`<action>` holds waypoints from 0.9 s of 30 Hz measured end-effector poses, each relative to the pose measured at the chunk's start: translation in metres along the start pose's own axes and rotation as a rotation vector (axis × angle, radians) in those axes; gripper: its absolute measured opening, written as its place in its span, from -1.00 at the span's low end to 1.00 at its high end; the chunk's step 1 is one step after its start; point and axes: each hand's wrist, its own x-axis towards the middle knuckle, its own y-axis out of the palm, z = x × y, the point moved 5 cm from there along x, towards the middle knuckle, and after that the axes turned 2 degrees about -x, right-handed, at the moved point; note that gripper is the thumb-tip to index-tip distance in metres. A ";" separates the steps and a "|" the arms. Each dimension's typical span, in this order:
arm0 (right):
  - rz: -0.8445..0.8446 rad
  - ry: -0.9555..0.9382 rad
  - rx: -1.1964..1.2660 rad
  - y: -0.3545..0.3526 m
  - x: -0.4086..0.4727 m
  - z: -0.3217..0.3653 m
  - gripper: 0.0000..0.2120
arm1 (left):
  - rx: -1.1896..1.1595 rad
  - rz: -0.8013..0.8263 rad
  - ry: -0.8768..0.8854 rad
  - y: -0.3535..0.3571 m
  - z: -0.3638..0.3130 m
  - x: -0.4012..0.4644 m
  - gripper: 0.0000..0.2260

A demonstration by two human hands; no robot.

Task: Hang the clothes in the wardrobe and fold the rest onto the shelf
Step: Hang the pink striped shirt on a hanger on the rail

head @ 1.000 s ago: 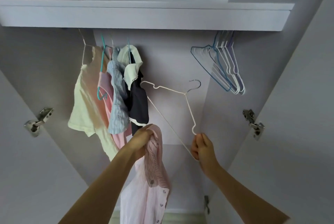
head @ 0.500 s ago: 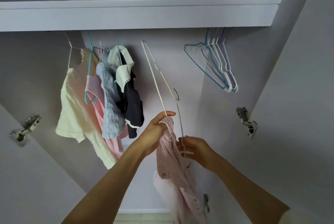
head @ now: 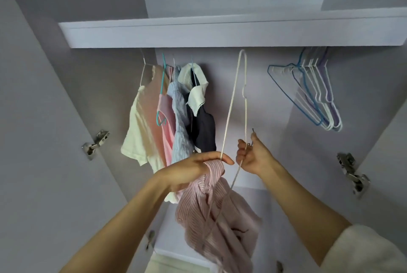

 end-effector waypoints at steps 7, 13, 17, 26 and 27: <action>0.028 -0.111 -0.201 0.014 0.010 -0.022 -0.66 | 0.193 -0.345 -0.184 -0.052 0.024 -0.024 -0.59; 0.164 -0.410 -0.750 0.061 -0.009 -0.034 -0.56 | 0.303 -0.689 -0.304 -0.097 0.036 -0.047 -0.94; 0.465 -0.434 -0.897 0.096 -0.032 -0.063 -0.57 | 0.262 -0.665 -0.270 -0.102 0.028 -0.059 -0.89; 0.728 -0.611 -0.986 0.143 -0.064 -0.093 -0.59 | -0.009 -0.724 -0.201 -0.111 0.018 -0.082 -0.80; 0.747 -0.614 -0.990 0.146 -0.065 -0.093 -0.61 | -0.041 -0.725 -0.211 -0.112 0.018 -0.084 -0.76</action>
